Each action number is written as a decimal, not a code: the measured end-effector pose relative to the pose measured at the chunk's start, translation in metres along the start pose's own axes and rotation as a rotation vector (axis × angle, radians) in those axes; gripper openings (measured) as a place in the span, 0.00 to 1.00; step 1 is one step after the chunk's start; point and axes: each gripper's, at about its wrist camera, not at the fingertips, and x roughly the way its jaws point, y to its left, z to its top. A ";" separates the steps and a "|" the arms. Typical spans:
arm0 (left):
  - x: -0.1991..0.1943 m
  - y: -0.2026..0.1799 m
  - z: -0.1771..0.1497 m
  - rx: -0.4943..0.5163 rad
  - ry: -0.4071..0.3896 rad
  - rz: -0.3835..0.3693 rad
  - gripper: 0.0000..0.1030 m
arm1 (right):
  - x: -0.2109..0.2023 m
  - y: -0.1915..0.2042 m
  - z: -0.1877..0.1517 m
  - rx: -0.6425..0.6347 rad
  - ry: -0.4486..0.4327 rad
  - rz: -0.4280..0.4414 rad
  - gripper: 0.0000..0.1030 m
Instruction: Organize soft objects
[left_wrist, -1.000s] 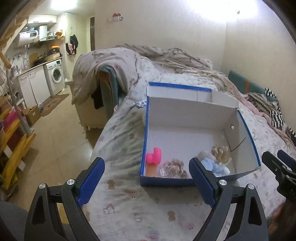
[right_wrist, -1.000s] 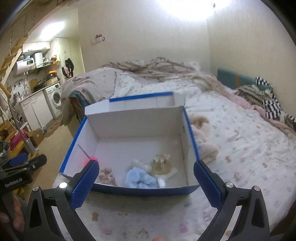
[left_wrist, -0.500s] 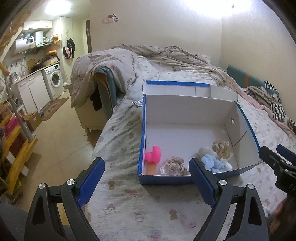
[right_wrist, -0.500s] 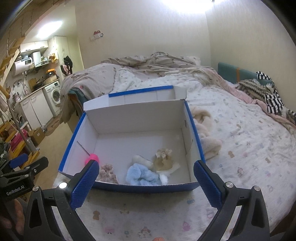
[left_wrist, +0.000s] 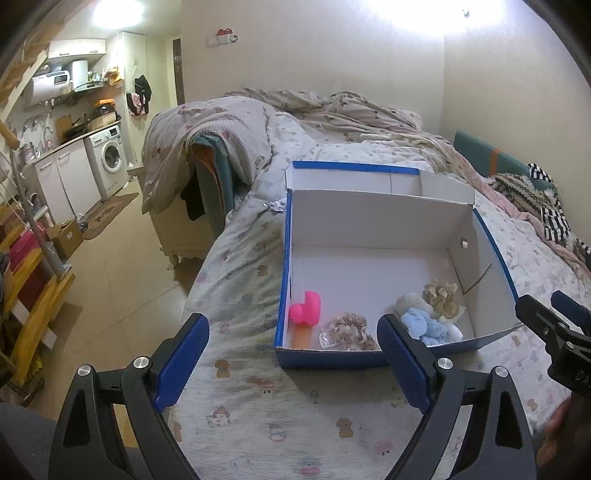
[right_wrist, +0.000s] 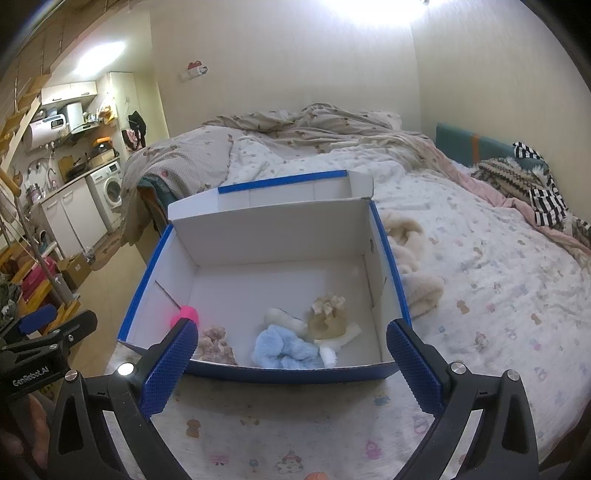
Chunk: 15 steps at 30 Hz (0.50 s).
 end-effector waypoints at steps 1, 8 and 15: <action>0.000 0.000 0.000 0.001 -0.001 0.000 0.89 | 0.001 0.001 0.000 0.000 0.001 0.000 1.00; 0.000 0.001 0.000 -0.003 0.001 -0.004 0.89 | 0.001 0.001 0.000 0.002 0.002 0.002 1.00; 0.000 0.001 0.000 -0.004 0.001 -0.003 0.89 | 0.001 0.000 -0.001 0.003 0.000 0.002 1.00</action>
